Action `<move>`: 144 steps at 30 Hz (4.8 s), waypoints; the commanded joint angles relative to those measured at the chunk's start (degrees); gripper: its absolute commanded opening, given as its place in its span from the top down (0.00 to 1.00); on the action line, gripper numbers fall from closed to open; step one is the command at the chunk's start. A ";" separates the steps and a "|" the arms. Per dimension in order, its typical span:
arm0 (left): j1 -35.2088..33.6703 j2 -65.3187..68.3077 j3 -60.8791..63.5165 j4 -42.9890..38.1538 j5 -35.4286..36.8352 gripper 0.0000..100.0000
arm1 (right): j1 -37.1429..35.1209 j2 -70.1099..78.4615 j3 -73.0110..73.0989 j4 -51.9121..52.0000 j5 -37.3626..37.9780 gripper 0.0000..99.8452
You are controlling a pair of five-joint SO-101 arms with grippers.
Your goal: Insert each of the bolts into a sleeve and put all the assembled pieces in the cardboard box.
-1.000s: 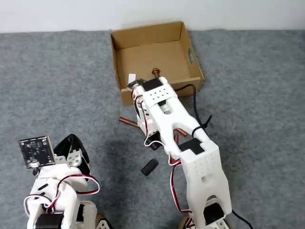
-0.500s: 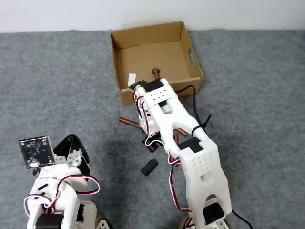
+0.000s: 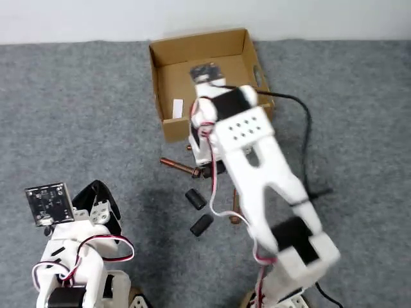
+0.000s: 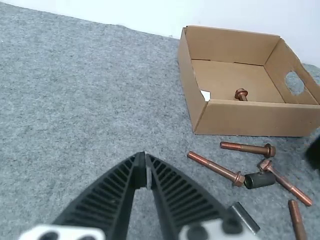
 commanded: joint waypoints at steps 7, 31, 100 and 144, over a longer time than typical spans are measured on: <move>-0.35 -0.35 -0.31 0.26 -0.09 0.99 | 13.58 -26.15 17.32 2.42 -1.05 0.99; -3.25 -0.18 -0.66 0.26 0.18 0.99 | 35.30 -84.79 69.36 -6.81 -1.05 0.99; 21.19 120.70 -70.37 0.53 -85.89 0.85 | 39.52 -108.79 81.14 -11.21 5.45 0.99; 28.66 121.14 -81.98 13.10 -73.14 1.00 | 39.34 -109.32 81.23 -11.03 5.01 0.99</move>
